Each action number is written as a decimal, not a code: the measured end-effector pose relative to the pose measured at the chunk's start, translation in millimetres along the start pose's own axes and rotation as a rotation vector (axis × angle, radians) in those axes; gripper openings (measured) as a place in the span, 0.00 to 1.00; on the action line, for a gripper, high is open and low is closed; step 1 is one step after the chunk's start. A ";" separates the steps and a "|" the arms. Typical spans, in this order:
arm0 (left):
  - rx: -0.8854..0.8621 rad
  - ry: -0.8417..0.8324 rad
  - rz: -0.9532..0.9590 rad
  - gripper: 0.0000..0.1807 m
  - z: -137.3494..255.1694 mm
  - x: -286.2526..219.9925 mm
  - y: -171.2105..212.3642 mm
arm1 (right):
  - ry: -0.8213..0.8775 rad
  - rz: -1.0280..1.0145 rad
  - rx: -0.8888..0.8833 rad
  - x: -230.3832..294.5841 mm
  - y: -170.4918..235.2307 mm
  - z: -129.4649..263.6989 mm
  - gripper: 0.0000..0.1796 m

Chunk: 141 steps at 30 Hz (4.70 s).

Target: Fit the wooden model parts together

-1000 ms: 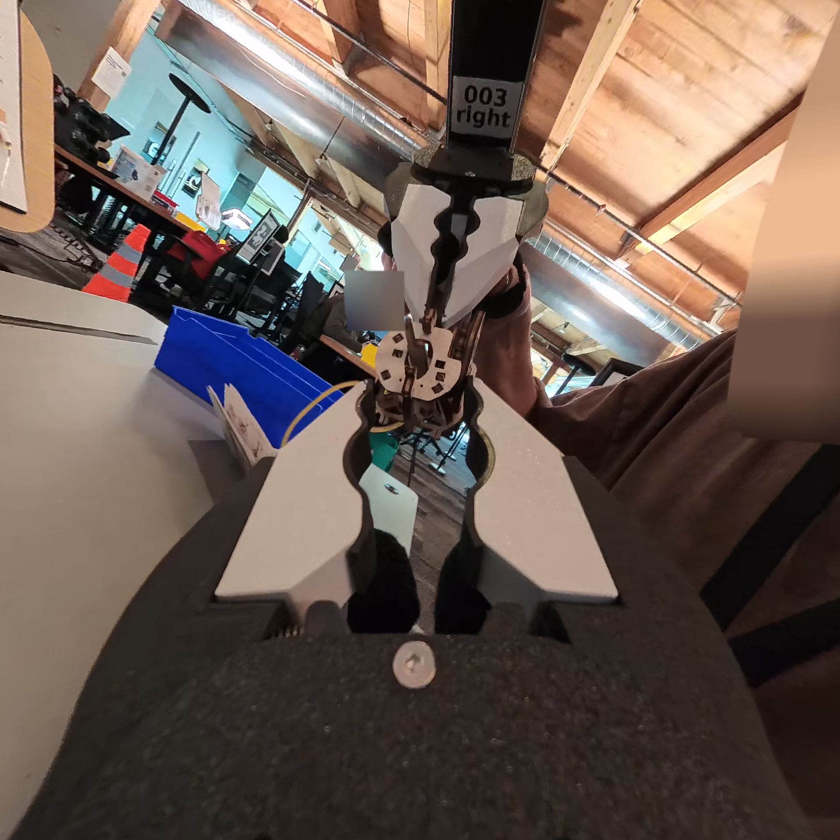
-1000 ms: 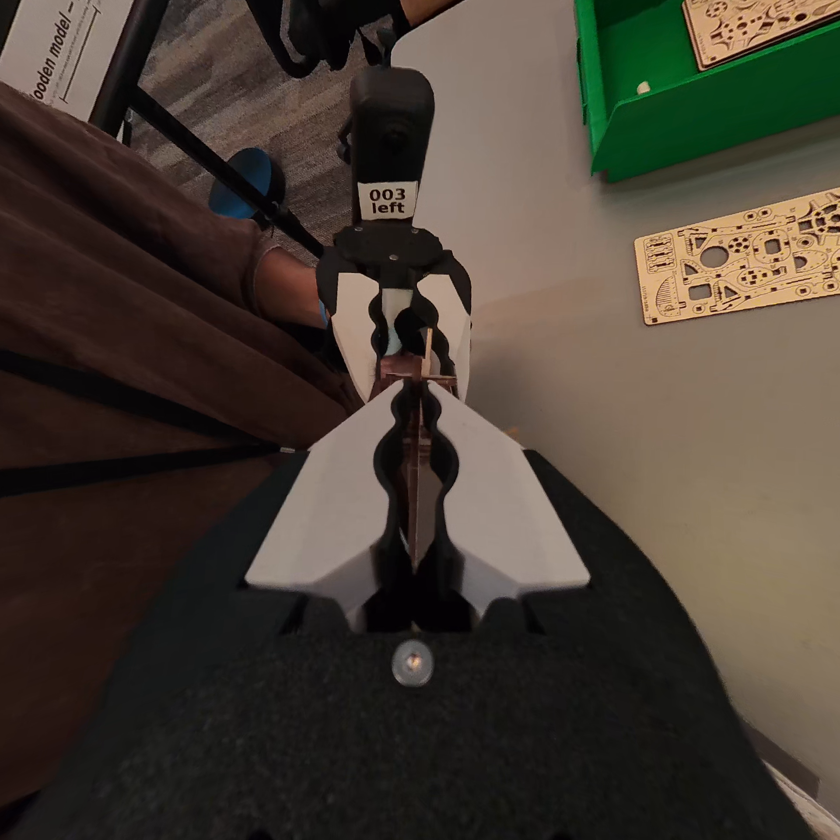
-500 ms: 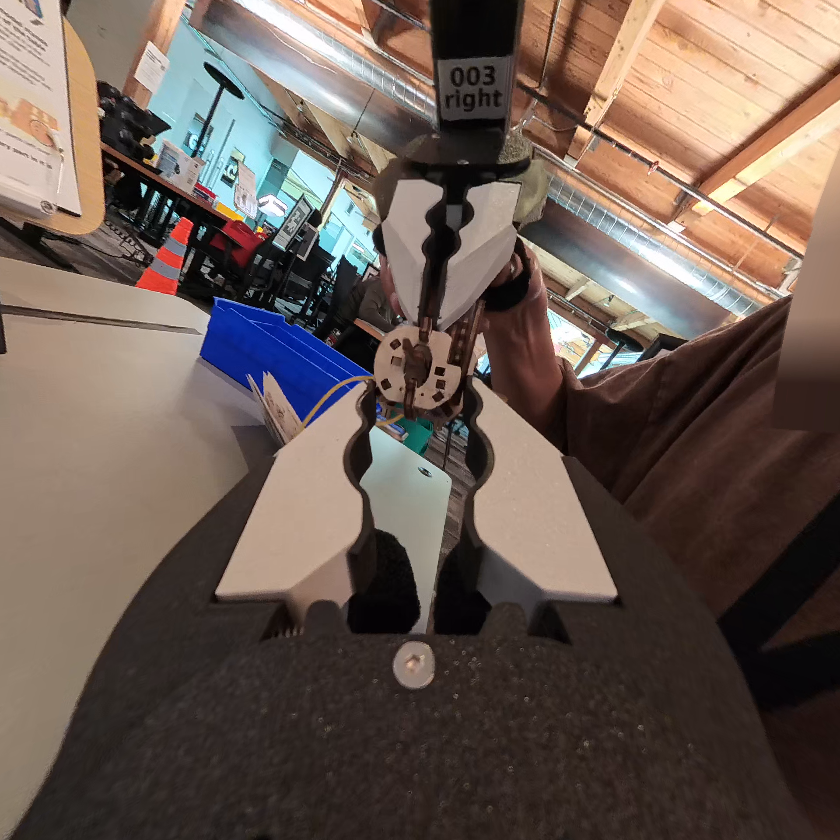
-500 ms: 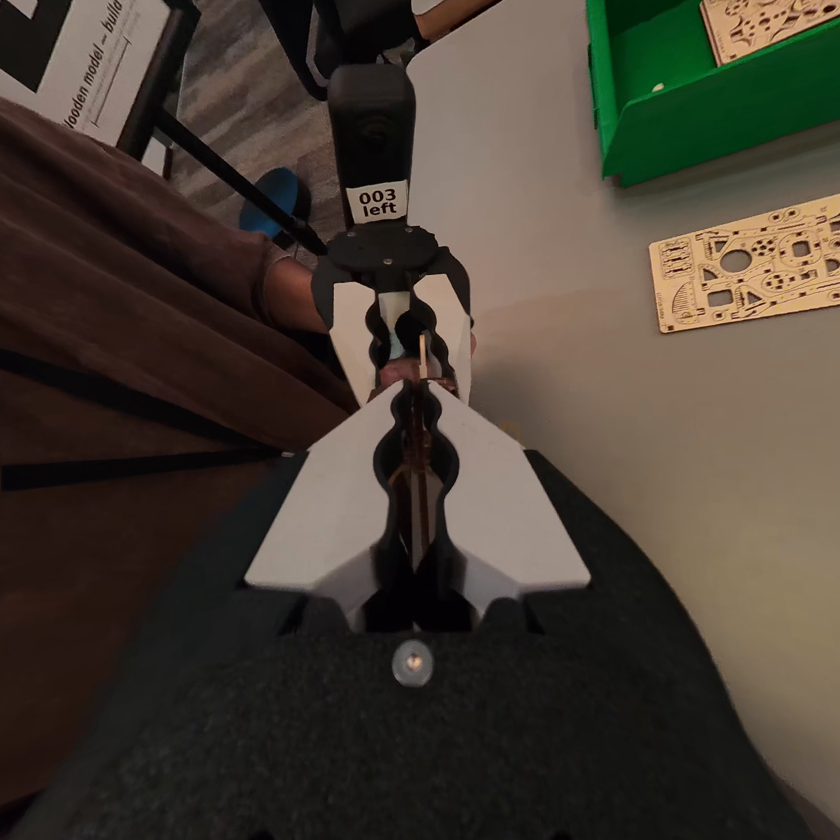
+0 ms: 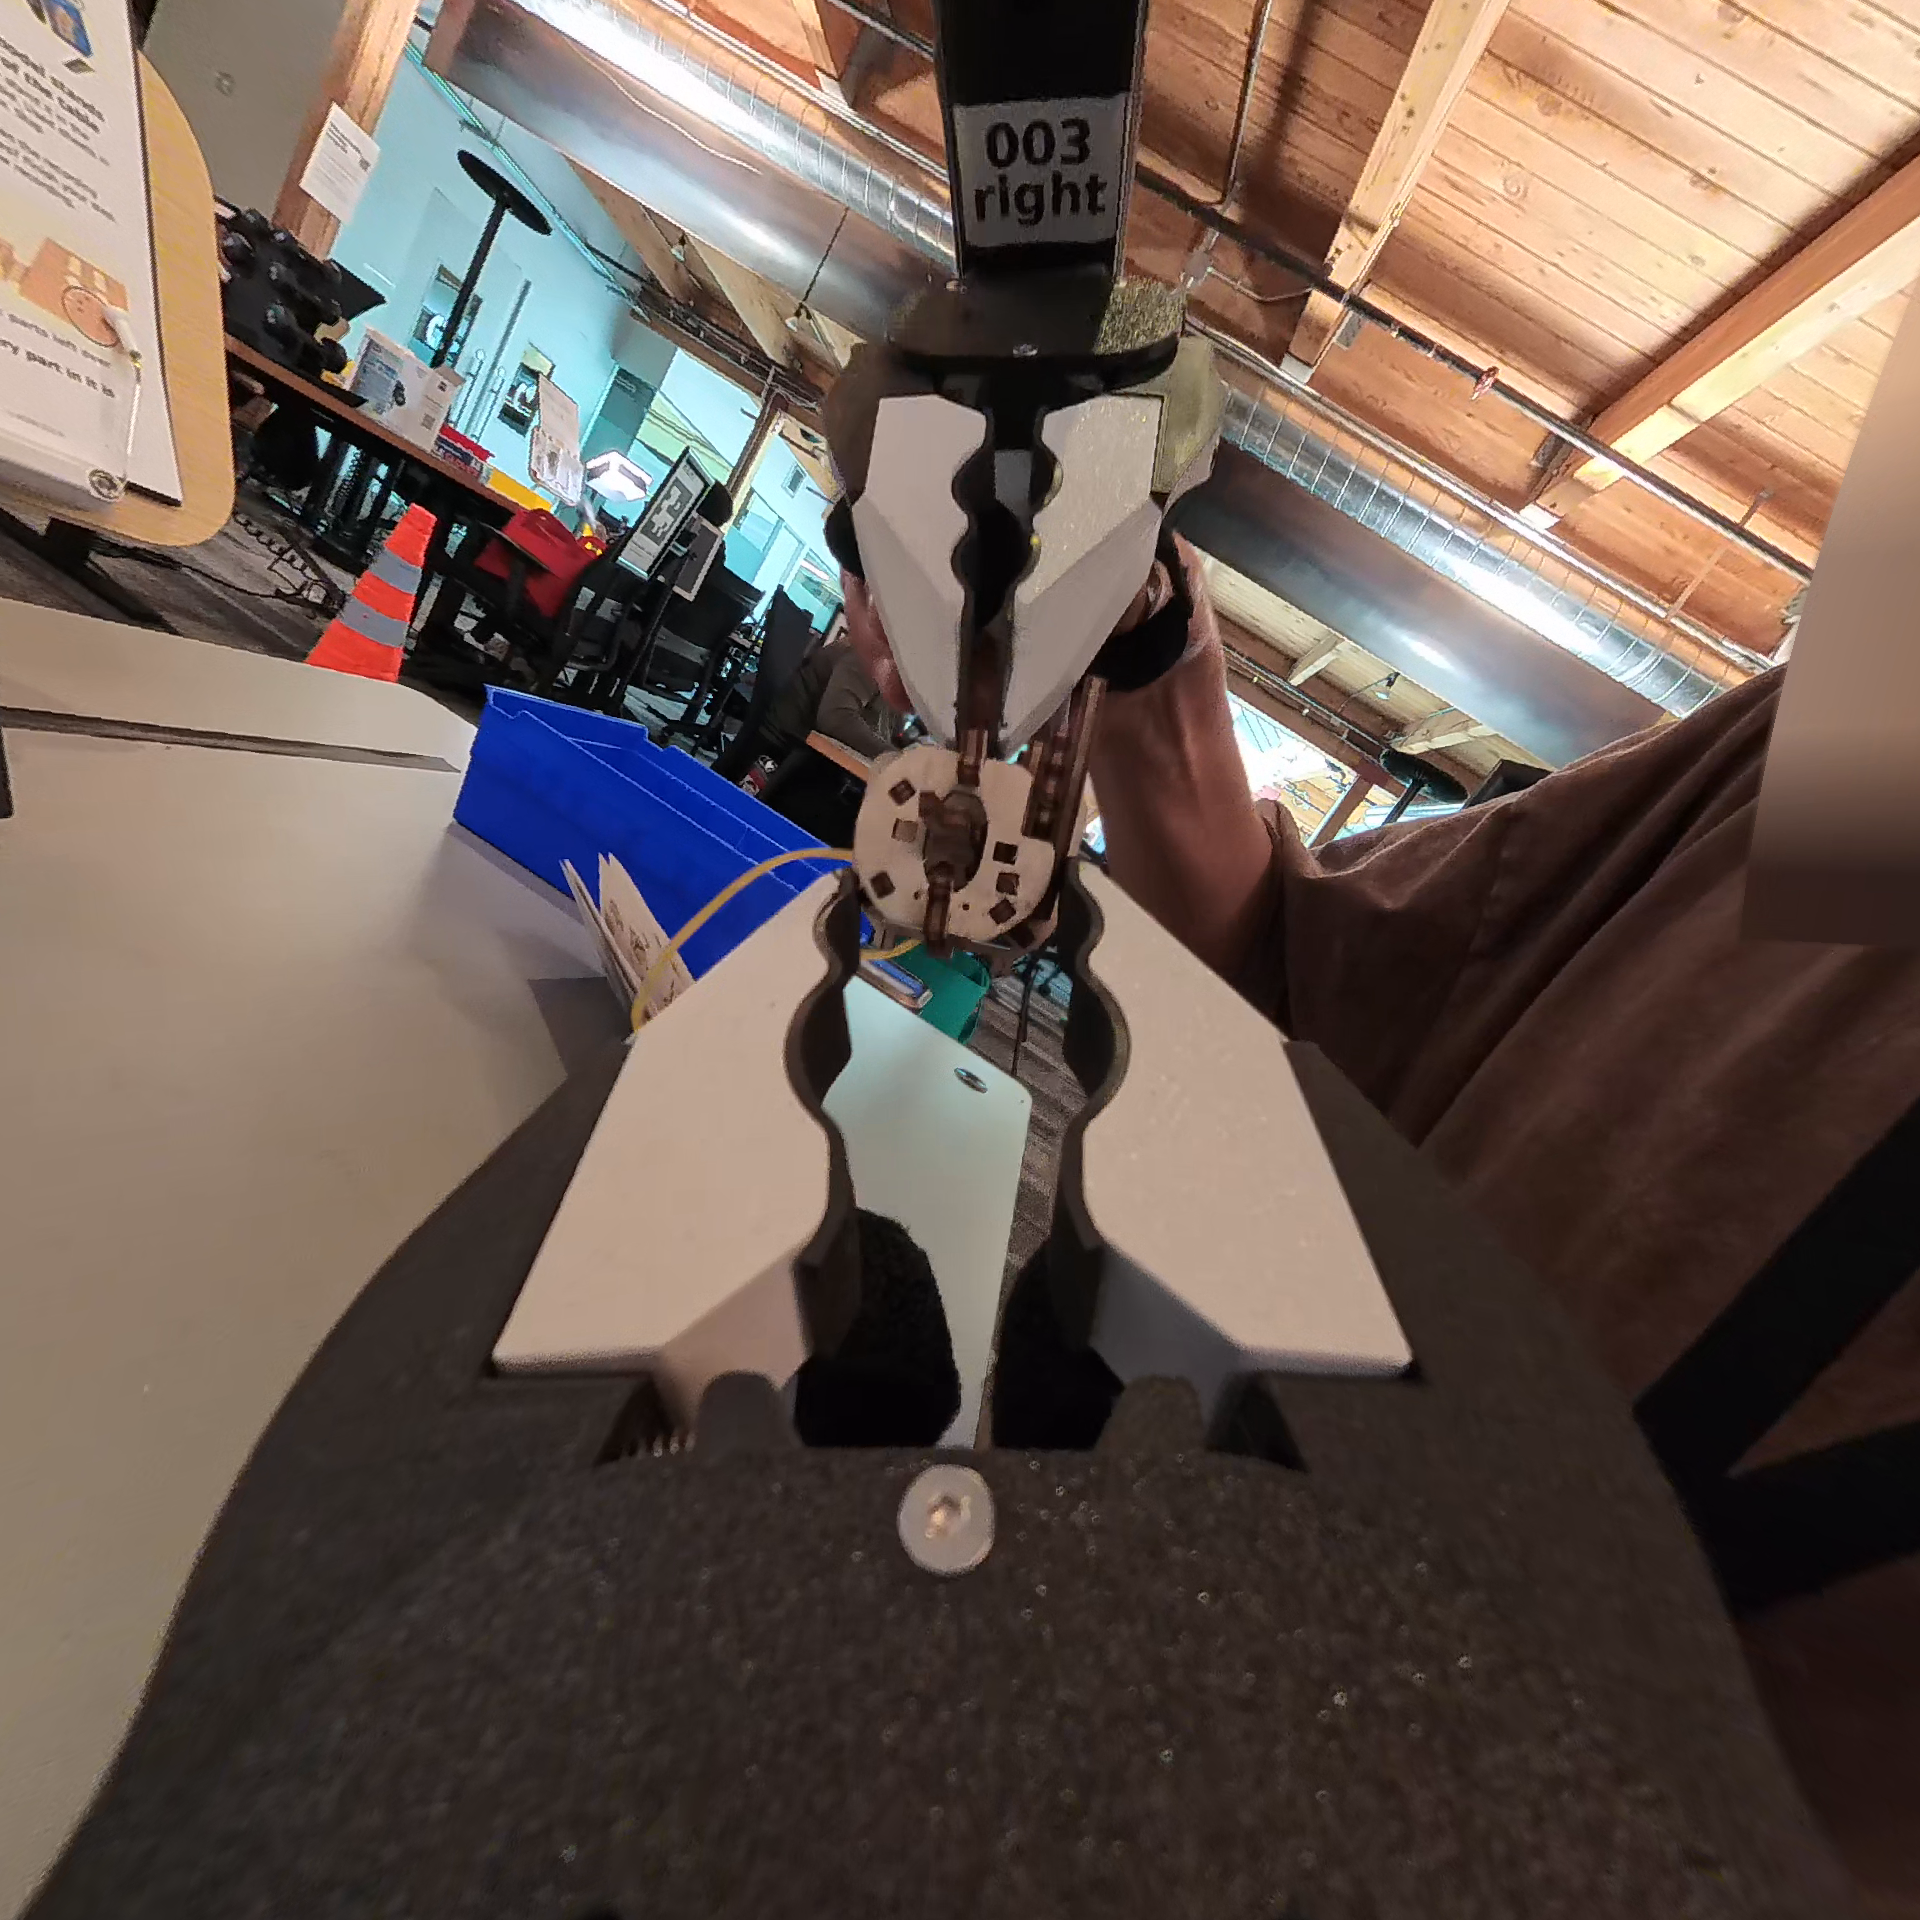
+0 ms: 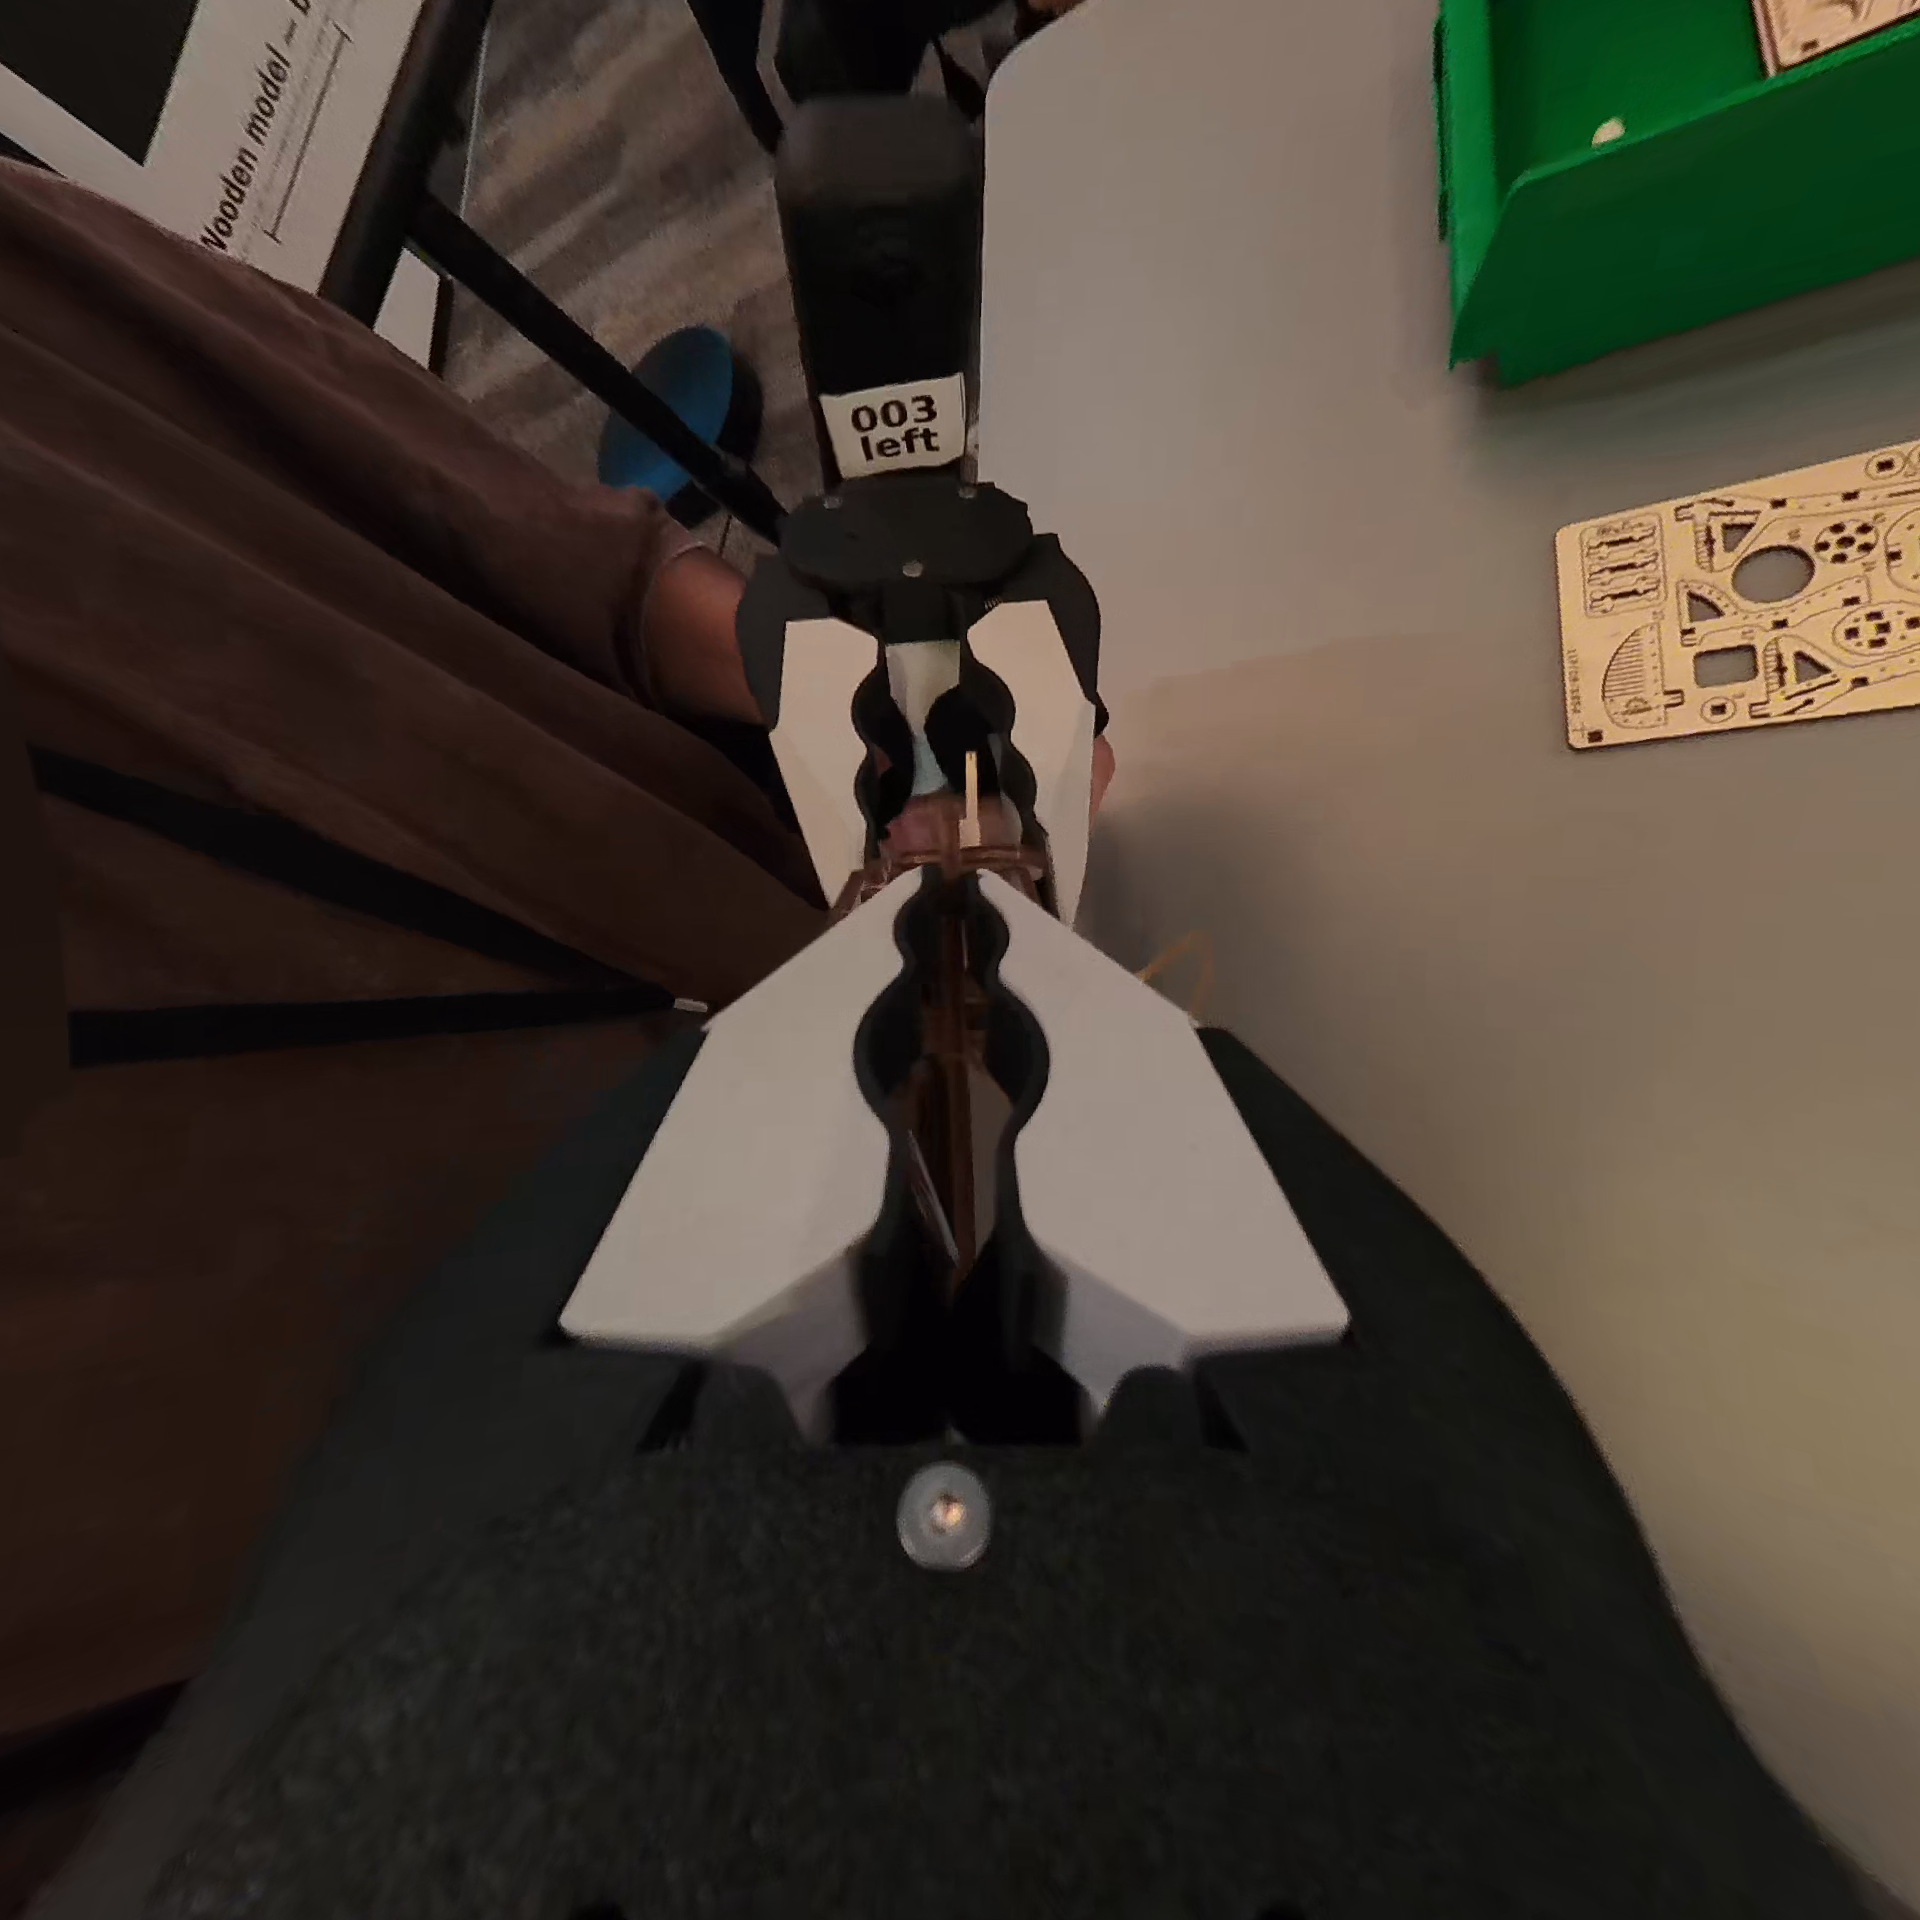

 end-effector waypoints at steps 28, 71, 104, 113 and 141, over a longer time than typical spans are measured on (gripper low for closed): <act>-0.037 -0.025 0.194 0.19 -3.6 24.9 1.9 | 0.284 0.222 -0.393 -22.7 27.4 54.7 0.10; 2.382 -0.580 -0.346 0.20 -102.3 262.4 42.8 | 0.577 -0.544 -0.927 -28.3 294.0 45.6 0.11; 1.352 -0.533 -0.482 0.34 -134.3 195.8 -84.0 | 0.810 -0.463 -0.562 -55.2 327.0 23.0 0.18; 1.189 -0.418 -0.623 0.36 -46.9 249.6 4.7 | 0.760 -0.399 -0.549 -49.3 313.0 9.5 0.17; 1.317 0.669 0.682 0.24 -58.3 101.4 8.3 | 0.069 0.426 -0.573 -53.1 126.3 19.2 0.36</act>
Point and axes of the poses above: each gripper's, where its closed fingertips meet, z back along the fingers, y out of its underside, x = y × z across the jaws, the point moved 5 cm from there along z, back along the fingers, and after that the axes turned 4 degrees about y, right-handed, at the moved point
